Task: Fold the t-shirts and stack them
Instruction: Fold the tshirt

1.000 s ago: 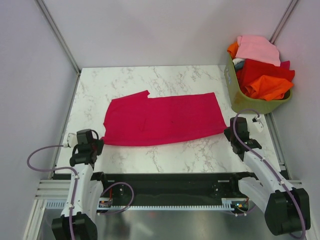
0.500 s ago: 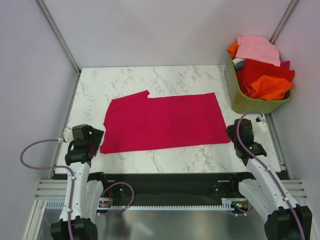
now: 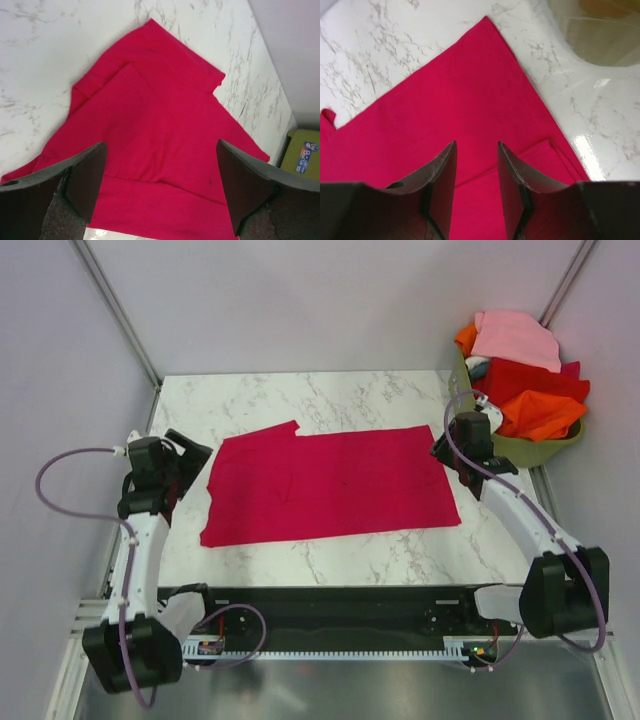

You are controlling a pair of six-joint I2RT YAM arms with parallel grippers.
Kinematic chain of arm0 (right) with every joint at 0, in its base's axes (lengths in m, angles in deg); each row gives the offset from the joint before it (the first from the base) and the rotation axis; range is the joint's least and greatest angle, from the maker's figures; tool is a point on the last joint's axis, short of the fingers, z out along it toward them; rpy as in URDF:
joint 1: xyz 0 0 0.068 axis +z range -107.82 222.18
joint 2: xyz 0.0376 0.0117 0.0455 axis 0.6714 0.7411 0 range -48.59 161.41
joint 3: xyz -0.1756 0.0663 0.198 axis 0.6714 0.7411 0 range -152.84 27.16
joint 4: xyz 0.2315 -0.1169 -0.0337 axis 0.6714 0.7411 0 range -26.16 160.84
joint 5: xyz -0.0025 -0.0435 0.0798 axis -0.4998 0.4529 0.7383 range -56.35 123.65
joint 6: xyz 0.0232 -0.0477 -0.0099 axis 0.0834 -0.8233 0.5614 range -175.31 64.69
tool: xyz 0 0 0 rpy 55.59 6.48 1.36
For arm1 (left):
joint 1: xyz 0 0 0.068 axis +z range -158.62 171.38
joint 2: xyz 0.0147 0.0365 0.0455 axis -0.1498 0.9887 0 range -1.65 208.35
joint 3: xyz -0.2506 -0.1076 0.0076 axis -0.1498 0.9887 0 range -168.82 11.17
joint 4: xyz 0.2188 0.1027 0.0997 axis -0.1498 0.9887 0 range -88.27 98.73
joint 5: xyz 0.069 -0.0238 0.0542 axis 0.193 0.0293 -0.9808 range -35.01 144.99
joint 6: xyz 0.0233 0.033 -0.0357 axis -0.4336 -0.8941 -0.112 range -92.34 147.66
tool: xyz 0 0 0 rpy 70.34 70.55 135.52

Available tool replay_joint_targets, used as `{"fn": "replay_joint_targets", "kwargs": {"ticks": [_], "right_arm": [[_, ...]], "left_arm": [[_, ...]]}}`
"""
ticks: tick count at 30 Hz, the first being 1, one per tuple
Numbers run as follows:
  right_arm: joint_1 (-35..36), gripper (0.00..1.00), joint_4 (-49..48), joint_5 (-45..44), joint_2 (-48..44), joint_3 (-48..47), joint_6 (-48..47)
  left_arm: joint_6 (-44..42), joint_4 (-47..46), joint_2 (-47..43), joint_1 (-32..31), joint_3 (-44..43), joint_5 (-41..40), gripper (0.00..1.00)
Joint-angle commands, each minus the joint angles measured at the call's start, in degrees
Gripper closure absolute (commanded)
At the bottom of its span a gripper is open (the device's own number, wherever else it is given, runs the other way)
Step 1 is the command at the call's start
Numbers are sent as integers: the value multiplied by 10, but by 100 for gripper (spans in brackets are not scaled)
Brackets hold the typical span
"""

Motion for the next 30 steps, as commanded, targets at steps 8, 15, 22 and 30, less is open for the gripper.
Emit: {"fn": "replay_joint_targets", "kwargs": {"ticks": [8,15,22,30], "right_arm": [[13,51,-12,-32,226,-183,-106],[14,51,10,-75,375,-303,-127],[13,51,15,-116,480,-406,-140],[6,51,15,-120,568,-490,-122]], "left_arm": [[-25,-210,247,-5,-91,113,0],[-32,-215,428,-20,-222,115,0],[-56,-216,493,-49,-279,75,0],[37,-279,503,-74,-311,51,0]]}}
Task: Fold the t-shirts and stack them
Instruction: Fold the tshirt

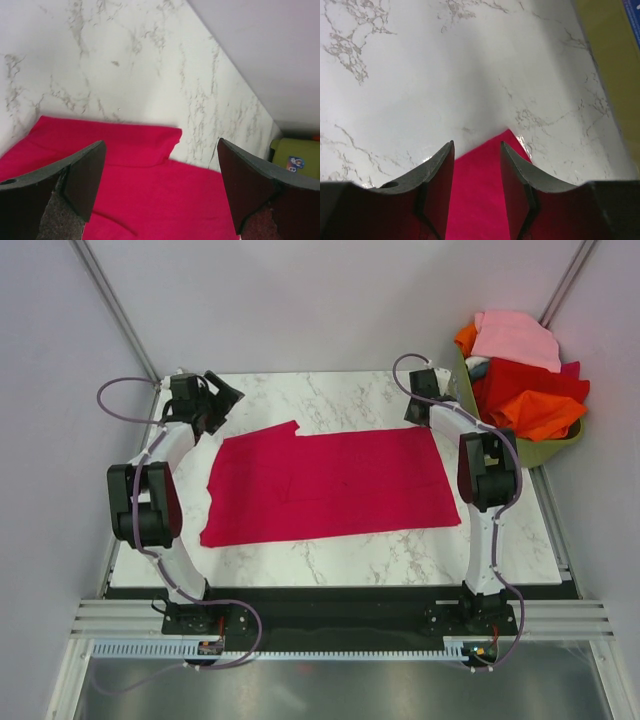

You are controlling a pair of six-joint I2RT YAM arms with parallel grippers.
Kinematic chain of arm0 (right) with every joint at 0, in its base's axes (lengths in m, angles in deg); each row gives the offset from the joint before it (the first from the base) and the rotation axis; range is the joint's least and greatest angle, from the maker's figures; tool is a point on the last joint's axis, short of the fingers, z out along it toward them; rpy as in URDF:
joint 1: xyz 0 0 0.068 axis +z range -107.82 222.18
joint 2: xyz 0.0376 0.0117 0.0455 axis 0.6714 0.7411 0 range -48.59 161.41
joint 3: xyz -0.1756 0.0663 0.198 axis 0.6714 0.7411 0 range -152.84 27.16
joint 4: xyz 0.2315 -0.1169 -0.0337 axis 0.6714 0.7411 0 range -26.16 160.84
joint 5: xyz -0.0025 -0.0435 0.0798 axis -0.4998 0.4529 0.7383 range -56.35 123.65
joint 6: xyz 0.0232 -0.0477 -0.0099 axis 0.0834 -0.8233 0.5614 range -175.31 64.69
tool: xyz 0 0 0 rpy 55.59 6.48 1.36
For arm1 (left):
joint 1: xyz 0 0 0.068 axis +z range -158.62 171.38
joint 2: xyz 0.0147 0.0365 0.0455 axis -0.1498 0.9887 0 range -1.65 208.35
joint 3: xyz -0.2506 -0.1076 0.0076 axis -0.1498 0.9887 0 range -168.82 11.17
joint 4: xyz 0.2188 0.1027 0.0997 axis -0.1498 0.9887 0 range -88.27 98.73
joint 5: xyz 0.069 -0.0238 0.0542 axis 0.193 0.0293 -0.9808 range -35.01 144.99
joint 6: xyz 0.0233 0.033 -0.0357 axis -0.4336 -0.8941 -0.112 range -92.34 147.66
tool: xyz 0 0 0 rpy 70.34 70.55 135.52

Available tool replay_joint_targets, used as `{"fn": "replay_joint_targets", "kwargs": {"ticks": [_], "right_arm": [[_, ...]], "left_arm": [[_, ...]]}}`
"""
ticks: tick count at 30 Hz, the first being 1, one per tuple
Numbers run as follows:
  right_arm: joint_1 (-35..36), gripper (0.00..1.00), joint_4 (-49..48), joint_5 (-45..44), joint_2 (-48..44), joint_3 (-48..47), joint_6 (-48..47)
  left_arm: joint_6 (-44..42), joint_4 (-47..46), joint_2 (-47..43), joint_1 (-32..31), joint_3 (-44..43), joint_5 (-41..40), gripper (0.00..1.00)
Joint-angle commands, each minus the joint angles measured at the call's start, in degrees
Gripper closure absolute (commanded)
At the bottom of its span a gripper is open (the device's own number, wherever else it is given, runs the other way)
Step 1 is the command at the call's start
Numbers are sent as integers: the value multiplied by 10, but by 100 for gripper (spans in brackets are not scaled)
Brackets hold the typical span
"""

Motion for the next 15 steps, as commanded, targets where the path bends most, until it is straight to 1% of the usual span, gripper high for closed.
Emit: {"fn": "replay_joint_targets", "kwargs": {"ticks": [1,4,5,6,8,15], "right_arm": [[-4,51,-3,-26,20,-34,2],[-8,50,-3,-31,21,-35,-6],[-8,50,-3,-36,20,-34,-10],[-8,49,-4,-51,20,-32,-11],[-10,49,-3,-52,24,-33,-14],[-11,49,9,-20,50,-39,2]], "left_arm": [[34,-65,-2,-12,-29,-26,0],[-16,-64,6,-13,-42,-26,0],[-43,-58,9,-12,-45,-31,0],[-56,-50,11,-12,-53,-37,0],[-86,-34,20,-12,-58,-50,0],[-129,-1,68,-12,-87,-27,0]]}}
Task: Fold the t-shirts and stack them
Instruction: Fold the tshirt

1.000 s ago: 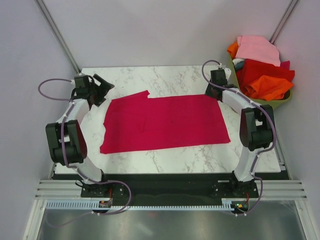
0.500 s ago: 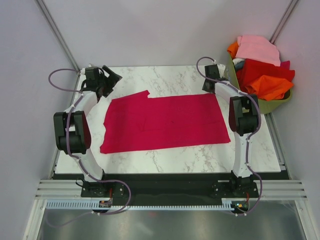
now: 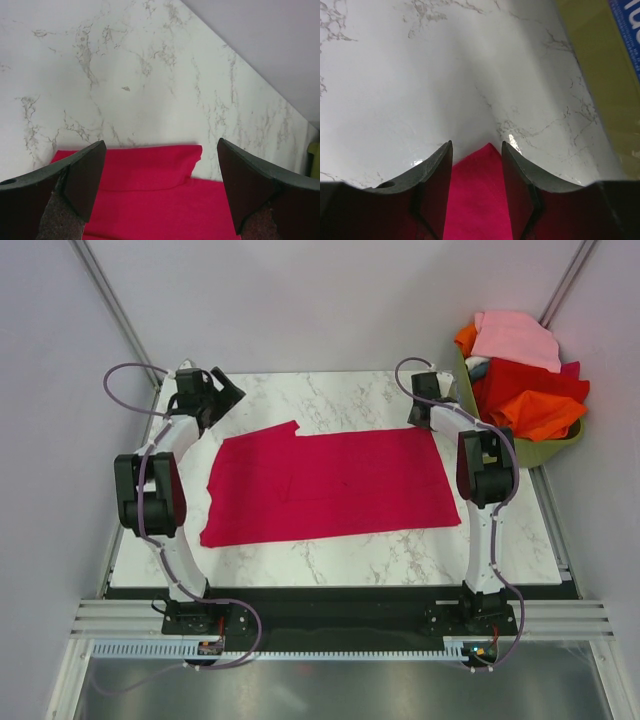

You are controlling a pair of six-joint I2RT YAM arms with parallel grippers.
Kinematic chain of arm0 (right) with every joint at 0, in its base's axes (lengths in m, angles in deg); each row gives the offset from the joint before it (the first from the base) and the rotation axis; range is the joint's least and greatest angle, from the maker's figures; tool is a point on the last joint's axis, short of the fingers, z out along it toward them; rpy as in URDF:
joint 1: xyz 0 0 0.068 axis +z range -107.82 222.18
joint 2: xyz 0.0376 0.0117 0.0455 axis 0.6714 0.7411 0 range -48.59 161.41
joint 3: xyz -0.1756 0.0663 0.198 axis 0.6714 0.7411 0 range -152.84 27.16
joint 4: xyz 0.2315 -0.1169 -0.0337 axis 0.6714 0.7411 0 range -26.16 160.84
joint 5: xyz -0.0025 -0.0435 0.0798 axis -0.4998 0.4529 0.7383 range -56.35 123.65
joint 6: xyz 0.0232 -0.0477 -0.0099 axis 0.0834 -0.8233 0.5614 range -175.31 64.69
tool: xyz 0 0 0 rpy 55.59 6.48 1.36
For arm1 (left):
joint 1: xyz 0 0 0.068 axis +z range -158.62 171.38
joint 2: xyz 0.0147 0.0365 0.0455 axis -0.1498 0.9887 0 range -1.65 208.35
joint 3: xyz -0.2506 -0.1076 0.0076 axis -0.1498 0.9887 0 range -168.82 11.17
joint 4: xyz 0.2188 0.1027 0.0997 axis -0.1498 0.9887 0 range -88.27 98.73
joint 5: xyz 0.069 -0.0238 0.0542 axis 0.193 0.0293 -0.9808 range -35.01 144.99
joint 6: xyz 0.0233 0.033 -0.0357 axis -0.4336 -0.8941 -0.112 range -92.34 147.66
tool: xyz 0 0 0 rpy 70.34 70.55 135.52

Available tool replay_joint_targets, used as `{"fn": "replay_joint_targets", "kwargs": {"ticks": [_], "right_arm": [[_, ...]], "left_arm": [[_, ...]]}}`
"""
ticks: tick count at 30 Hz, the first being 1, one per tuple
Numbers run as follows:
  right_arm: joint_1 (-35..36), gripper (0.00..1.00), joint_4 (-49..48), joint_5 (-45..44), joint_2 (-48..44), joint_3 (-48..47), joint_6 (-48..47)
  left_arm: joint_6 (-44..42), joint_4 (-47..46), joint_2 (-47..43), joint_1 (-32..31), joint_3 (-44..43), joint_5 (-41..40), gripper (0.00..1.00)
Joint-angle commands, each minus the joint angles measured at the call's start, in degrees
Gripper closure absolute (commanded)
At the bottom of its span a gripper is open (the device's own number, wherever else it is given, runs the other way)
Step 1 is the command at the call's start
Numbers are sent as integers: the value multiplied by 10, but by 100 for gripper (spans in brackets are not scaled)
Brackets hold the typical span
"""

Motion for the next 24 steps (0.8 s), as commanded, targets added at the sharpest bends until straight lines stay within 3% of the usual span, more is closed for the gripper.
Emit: {"fn": "replay_joint_targets", "kwargs": {"ticks": [1,6,15,24], "right_arm": [[-1,49,7,12,16,-17,7],[0,51,13,7,16,-12,17],[0,89,12,12,11,-9,22],[1,95,2,32,9,-1,24]], "left_arm": [[-63,27,33,0,-41,3,0],[-89,71,72,0,-82,-18,1],[-103,102,122,1,-121,-15,7],[-149,172,158,-2,-153,26,16]]}}
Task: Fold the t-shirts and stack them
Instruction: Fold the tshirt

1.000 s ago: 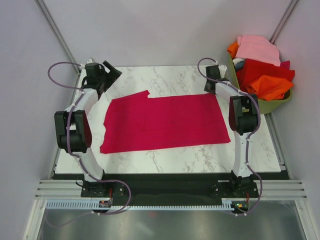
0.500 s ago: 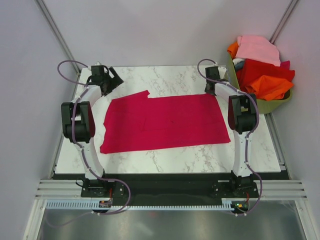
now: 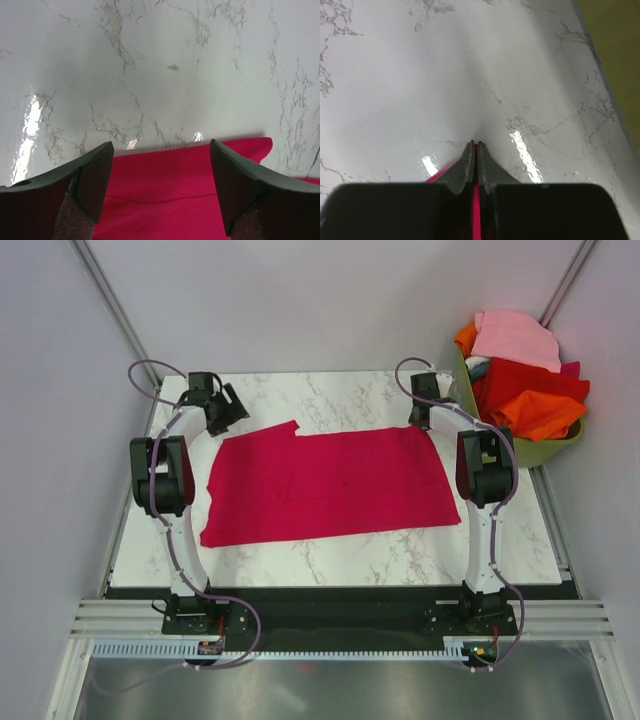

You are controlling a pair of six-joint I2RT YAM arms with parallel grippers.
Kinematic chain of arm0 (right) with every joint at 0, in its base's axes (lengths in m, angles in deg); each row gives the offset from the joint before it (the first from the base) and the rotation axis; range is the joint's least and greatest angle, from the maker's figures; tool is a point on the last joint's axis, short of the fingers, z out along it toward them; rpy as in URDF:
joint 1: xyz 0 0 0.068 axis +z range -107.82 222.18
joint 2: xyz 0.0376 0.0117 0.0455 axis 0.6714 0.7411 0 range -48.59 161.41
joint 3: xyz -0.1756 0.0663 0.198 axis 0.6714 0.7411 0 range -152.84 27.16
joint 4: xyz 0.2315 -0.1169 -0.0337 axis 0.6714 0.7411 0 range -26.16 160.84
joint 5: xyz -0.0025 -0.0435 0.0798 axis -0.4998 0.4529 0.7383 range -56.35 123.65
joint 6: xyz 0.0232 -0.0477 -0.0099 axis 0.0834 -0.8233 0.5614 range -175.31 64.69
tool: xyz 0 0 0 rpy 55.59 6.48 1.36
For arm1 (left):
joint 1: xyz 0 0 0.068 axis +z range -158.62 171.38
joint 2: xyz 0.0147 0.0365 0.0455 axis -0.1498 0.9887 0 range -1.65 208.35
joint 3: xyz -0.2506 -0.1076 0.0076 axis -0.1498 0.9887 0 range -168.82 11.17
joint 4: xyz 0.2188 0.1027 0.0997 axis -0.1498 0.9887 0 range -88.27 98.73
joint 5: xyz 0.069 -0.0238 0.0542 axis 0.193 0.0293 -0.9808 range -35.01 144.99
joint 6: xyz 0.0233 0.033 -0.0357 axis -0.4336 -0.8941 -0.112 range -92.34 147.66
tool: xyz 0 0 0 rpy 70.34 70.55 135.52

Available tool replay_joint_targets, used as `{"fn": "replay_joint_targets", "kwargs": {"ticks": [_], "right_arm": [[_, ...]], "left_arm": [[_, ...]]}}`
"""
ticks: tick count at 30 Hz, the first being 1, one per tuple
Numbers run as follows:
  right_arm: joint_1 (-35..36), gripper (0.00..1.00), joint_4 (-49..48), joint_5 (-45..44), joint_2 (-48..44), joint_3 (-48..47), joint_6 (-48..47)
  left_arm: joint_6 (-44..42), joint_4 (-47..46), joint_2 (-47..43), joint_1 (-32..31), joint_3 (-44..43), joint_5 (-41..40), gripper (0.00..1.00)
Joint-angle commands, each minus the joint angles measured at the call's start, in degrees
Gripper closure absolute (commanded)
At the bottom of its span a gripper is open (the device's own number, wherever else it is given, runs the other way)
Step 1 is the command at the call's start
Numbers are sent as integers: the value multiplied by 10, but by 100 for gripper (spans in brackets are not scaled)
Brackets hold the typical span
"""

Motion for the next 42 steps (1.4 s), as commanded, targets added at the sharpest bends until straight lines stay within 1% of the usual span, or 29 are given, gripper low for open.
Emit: {"fn": "replay_joint_targets", "kwargs": {"ticks": [1,4,6,8,12,15,18,25,26,29,30,32,33,36,37,39,40,42], "right_arm": [[0,95,-2,19,1,0,5],[-1,95,-2,18,4,0,5],[-1,96,-2,18,3,0,5],[-1,96,-2,18,1,0,5],[-1,96,-2,27,3,-3,5],[0,96,-2,28,2,-3,6],[0,96,-2,18,-1,2,5],[-1,96,-2,22,-1,2,5],[0,96,-2,22,0,2,5],[-1,96,-1,22,-2,3,6],[1,96,-2,22,-2,2,5],[0,96,-2,22,-3,2,6],[0,96,-2,21,-2,4,6],[0,96,-2,22,-2,3,6],[-1,96,-2,22,-2,4,6],[-1,96,-2,24,-2,3,7],[-1,96,-2,24,-2,2,7],[-1,96,-2,27,0,3,7]], "left_arm": [[-48,47,30,-1,-53,23,16],[-49,55,43,-1,-65,33,18],[-51,73,51,-1,-77,39,21],[-54,91,47,-1,-71,30,21],[-55,98,25,-1,-47,-29,20],[-59,111,23,-6,-45,-46,20],[-64,128,18,-12,-44,-113,20],[-61,145,16,-14,-47,-165,17],[-61,146,15,-14,-48,-155,17],[-64,146,23,-14,-56,-104,21],[-65,148,31,-14,-57,-80,25],[-66,149,38,-14,-64,-70,32],[-65,150,41,-13,-67,-55,38],[-63,150,41,-13,-71,-45,46],[-63,146,43,-13,-72,-47,48],[-60,140,45,-10,-72,-35,56],[-58,137,49,-9,-72,-29,57],[-54,128,53,-10,-75,-32,65]]}}
